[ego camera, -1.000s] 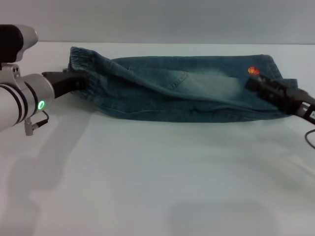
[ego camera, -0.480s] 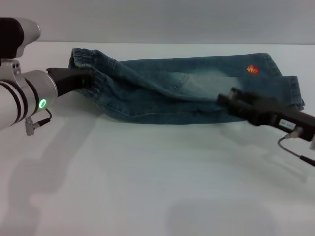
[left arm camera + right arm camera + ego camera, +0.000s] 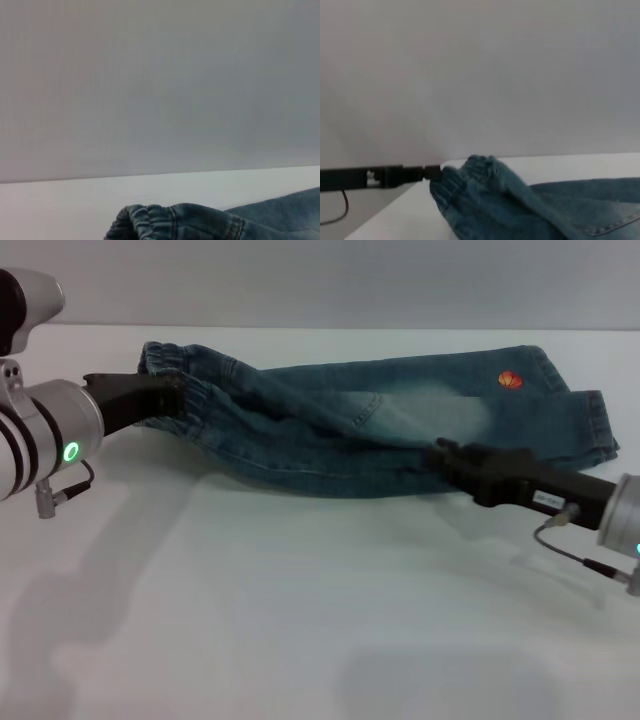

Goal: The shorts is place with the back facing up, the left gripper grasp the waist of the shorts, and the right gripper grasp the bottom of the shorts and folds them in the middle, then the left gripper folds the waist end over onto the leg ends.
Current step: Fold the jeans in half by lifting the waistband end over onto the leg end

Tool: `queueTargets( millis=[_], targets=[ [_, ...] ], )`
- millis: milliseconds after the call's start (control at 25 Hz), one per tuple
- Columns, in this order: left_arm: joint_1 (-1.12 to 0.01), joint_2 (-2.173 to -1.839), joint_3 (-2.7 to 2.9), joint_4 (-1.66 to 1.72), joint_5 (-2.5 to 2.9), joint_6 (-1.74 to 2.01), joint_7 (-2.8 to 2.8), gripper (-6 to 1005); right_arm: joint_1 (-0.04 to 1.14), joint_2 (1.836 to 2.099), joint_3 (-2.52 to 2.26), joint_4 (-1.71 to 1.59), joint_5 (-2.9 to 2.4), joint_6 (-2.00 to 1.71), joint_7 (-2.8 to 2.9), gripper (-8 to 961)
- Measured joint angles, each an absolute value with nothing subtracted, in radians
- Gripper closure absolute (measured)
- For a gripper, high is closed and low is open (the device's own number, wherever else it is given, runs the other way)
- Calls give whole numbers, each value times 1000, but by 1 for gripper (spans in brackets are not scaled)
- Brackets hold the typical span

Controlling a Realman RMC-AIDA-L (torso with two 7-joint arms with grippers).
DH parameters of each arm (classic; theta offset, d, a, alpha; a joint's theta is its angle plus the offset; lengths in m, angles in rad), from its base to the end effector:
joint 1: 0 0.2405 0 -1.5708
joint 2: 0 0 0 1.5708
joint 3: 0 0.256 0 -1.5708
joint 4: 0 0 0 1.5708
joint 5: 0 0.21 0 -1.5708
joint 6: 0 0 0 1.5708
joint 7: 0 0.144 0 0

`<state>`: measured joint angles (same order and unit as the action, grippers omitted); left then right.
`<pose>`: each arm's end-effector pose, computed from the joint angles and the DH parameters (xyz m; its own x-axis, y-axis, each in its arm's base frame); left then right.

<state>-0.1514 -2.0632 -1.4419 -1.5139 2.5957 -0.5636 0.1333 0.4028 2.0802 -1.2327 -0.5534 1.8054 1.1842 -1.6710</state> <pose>-0.2102 0.3554 0.0075 0.6340 0.5202 0.5722 0.7597 -0.2809 -0.5864 0.2648 0.3291 -0.0450 0.5407 -0.5014 -0.6755 -0.7312 -0.6771 -0.0827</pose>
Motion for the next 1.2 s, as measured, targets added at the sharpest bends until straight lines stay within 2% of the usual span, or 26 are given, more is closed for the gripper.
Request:
queueTargets(
  millis=[160, 280, 480, 1000, 1200],
  targets=[
    [-148, -2063, -1442, -1535, 2596, -583, 133, 980, 428, 2083, -1279, -547, 1807, 1136, -1671, 598],
    [-144, -2063, -1441, -1550, 2595, -596, 133, 980, 456, 2086, -1314, -545, 1810, 1096, -1673, 830],
    [-122, -2063, -1435, -1606, 2596, -633, 120, 980, 498, 2086, -1348, -542, 1811, 1032, -1673, 955],
    [-101, -2060, -1441, -1682, 2597, -683, 111, 980, 627, 2089, -1404, -414, 1852, 852, -1671, 952],
    [-96, -2060, -1444, -1682, 2597, -689, 111, 981, 627, 2076, -1390, -481, 1850, 762, -1672, 951]
  ],
)
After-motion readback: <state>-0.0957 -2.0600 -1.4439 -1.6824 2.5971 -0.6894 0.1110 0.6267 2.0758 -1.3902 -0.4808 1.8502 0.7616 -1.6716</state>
